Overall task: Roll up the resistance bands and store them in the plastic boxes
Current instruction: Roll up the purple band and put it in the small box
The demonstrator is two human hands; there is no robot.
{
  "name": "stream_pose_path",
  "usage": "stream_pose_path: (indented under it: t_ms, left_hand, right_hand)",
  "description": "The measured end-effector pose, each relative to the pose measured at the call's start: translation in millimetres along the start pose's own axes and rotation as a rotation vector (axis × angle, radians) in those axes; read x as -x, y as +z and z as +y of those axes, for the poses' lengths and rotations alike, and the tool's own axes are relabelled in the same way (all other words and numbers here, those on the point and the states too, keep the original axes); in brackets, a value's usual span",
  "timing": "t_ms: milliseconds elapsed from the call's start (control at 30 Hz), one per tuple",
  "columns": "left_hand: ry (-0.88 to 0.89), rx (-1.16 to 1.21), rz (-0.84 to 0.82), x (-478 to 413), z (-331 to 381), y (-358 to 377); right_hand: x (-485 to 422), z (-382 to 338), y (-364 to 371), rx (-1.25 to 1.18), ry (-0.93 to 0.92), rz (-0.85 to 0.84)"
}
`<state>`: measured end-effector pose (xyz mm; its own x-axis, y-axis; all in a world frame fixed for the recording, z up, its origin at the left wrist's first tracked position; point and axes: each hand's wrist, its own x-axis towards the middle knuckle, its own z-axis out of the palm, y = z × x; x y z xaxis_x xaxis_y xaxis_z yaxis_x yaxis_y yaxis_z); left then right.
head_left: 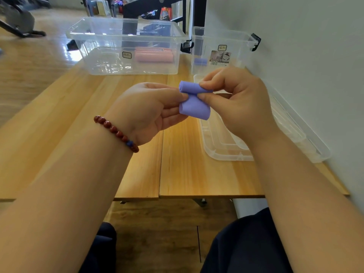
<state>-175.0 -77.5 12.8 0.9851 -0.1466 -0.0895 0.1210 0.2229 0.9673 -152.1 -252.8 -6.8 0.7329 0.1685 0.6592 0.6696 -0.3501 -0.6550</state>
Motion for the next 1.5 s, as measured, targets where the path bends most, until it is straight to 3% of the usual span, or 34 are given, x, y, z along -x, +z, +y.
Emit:
stream_pose_path:
  t_ms: [300, 433, 600, 767, 1067, 1500]
  left_hand:
    - [0.01, -0.003, -0.034, 0.3, -2.2, 3.4]
    - [0.047, -0.013, 0.053, -1.6, -7.1, 5.1]
    - [0.113, -0.077, 0.123, -4.1, -7.9, 1.9]
    - [0.157, -0.111, 0.075, -3.3, -6.6, -0.5]
    - [0.081, -0.024, -0.026, -0.5, -3.6, -0.1]
    - [0.078, -0.003, 0.065, 1.3, -2.7, 0.0]
  right_hand:
    - [-0.1, 3.7, -2.5, 0.074, -0.075, -0.027]
    - [-0.3, 5.1, -2.7, 0.063, -0.076, -0.066]
    - [-2.3, 4.2, -9.6, -0.078, 0.153, -0.093]
    - [-2.8, -0.5, -4.9, -0.265, 0.356, -0.054]
    - [-1.7, -4.2, -3.3, -0.252, 0.33, -0.012]
    - [-0.9, -4.2, -3.3, -0.206, 0.265, -0.097]
